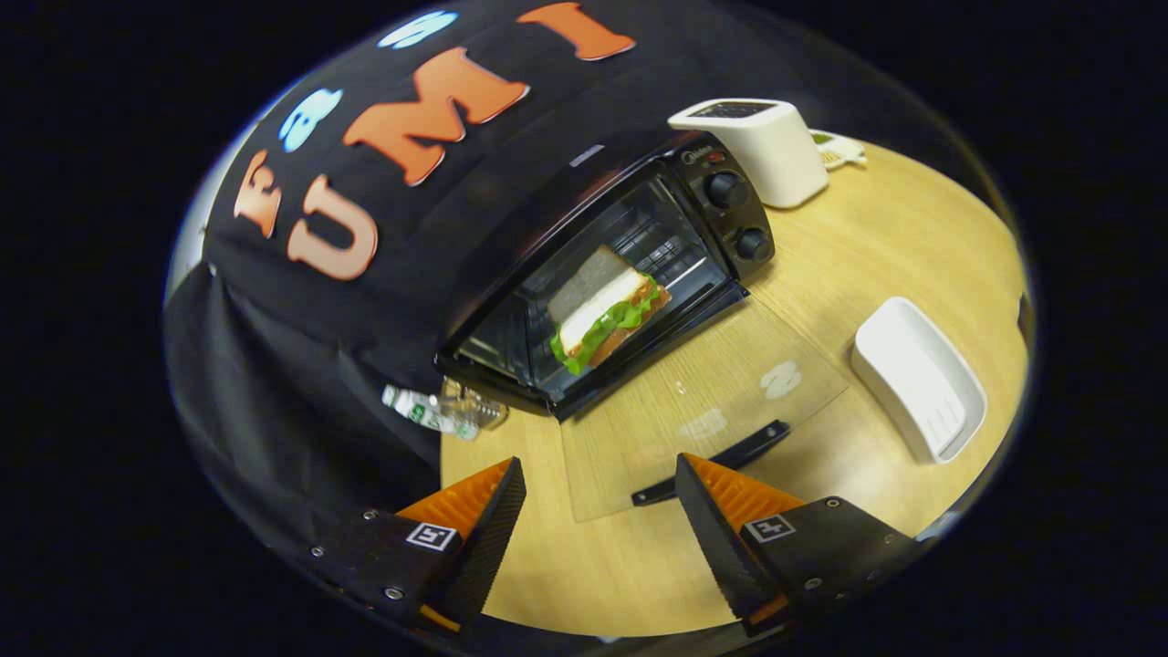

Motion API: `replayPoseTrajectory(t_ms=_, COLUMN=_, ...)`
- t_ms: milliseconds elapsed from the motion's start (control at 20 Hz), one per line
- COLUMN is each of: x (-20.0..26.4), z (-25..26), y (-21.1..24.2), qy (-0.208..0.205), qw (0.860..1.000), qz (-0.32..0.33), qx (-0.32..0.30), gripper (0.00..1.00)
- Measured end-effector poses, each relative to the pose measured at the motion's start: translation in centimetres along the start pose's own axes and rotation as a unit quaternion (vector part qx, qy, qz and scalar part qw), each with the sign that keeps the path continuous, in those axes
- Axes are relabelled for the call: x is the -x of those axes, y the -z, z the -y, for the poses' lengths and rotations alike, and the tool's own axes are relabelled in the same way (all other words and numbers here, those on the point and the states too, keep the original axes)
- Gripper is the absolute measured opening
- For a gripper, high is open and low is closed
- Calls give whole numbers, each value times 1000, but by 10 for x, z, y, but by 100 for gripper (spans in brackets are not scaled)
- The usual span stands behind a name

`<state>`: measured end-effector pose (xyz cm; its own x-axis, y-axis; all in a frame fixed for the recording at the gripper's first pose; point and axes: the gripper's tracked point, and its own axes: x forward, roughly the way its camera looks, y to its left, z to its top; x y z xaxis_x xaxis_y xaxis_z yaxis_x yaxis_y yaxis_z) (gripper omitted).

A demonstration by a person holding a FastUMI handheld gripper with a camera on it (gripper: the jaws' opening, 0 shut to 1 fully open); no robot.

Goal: Open the toaster oven, put the food inside, and close the toaster oven door.

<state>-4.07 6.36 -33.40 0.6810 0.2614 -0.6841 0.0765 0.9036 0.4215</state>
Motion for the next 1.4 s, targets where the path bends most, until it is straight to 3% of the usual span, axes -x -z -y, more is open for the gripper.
replayPoseTrajectory(t_ms=200, x=10, z=32, y=29, qy=57, qw=987, qz=-17, qx=149, gripper=99)
replayPoseTrajectory(t_ms=350, x=3, z=56, y=51, qy=97, qw=973, qz=-46, qx=204, gripper=99)
replayPoseTrajectory(t_ms=900, x=-57, z=93, y=53, qy=181, qw=941, qz=-52, qx=279, gripper=100)
replayPoseTrajectory(t_ms=1400, x=-65, z=86, y=42, qy=178, qw=950, qz=-29, qx=256, gripper=100)
